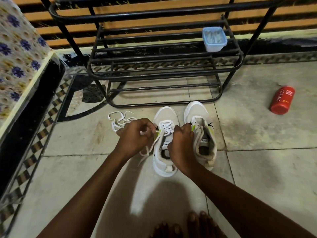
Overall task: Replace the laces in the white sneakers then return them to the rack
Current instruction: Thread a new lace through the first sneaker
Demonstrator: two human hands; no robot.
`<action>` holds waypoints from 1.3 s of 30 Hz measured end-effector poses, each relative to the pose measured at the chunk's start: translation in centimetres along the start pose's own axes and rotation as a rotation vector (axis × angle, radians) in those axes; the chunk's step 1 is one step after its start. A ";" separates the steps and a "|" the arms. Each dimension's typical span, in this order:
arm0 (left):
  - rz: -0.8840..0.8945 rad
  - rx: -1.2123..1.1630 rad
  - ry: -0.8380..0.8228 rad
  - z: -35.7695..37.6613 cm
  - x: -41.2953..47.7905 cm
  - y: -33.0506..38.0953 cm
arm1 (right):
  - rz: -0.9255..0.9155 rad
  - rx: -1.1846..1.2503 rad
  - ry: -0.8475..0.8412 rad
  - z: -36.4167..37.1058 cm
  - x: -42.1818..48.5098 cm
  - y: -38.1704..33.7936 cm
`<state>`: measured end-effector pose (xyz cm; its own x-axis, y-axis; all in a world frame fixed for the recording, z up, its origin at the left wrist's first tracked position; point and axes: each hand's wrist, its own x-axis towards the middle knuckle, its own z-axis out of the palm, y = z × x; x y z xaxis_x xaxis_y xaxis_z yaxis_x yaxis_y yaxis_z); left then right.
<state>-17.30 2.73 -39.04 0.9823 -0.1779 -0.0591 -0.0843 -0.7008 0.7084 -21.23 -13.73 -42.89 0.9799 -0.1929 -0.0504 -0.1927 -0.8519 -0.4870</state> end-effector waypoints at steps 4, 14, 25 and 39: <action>0.065 -0.231 0.085 -1.8 -0.2 1.4 | -0.083 0.090 0.062 -0.6 0.0 -0.1; 0.169 -0.450 0.074 -3.7 -0.9 2.9 | -0.368 0.410 0.142 -3.0 2.3 -2.0; -0.254 -0.232 0.174 -3.5 -3.6 -9.1 | -0.015 0.584 0.142 -4.5 4.8 -0.5; -0.334 -0.733 0.134 -0.8 -2.7 -2.2 | -0.049 0.492 0.132 -4.6 2.6 0.9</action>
<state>-19.60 5.35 -39.88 0.9519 0.0773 -0.2965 0.3016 -0.0643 0.9513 -19.07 -17.19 -39.46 0.9662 -0.2458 0.0780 -0.0690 -0.5378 -0.8402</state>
